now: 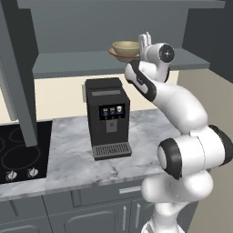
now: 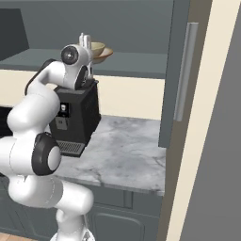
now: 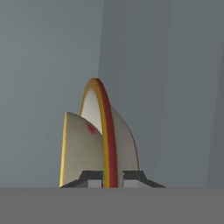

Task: Pick up the bowls on the counter and stack them on top of one another in the open cabinet. Place the smaller bowl on top of the larger bowl.

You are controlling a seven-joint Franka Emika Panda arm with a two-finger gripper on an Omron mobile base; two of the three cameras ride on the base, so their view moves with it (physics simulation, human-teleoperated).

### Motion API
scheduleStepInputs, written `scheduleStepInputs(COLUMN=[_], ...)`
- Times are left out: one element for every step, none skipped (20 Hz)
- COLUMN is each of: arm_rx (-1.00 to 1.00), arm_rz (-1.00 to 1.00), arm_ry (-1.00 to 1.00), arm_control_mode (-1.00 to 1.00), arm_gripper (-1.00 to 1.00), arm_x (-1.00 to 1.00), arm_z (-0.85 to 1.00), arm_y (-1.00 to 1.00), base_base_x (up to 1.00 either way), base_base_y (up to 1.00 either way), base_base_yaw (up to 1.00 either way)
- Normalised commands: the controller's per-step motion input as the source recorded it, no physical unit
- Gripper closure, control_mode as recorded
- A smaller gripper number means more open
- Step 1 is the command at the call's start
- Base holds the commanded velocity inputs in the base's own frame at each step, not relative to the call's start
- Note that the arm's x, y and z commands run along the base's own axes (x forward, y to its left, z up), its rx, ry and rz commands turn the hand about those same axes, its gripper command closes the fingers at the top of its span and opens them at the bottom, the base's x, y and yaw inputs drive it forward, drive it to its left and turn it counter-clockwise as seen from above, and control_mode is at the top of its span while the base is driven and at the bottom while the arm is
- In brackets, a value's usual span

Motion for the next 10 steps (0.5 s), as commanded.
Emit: scheduleStepInputs(arm_rx=[-0.01, -0.01, -0.02, -0.02, -0.02, -0.03, -0.03, -0.03, -0.03, -0.02], arm_rz=[0.0, 0.0, 0.0, 0.0, 0.0, 0.0, 0.0, 0.0, 0.0, 0.0], arm_ry=[0.0, 0.0, 0.0, 0.0, 0.0, 0.0, 0.0, 0.0, 0.0, 0.0], arm_control_mode=[-1.0, -1.0, -1.0, -1.0, -1.0, -1.0, -1.0, -1.0, -1.0, -1.0], arm_gripper=[1.0, 1.0, 1.0, 1.0, 1.0, 1.0, 1.0, 1.0, 1.0, 1.0], arm_x=[0.26, 0.24, 0.24, 0.22, 0.21, 0.21, 0.21, 0.22, 0.23, 0.22], arm_z=[-0.17, -0.19, -0.21, -0.24, -0.25, -0.26, -0.26, -0.25, -0.21, -0.17], arm_y=[0.0, 0.0, 0.0, 0.0, 0.0, 0.0, 0.0, 0.0, 0.0, 0.0], base_base_x=[0.0, 0.0, 0.0, 0.0, 0.0, 0.0, 0.0, 0.0, 0.0, 0.0], base_base_y=[0.0, 0.0, 0.0, 0.0, 0.0, 0.0, 0.0, 0.0, 0.0, 0.0], base_base_yaw=[0.0, 0.0, 0.0, 0.0, 0.0, 0.0, 0.0, 0.0, 0.0, 0.0])
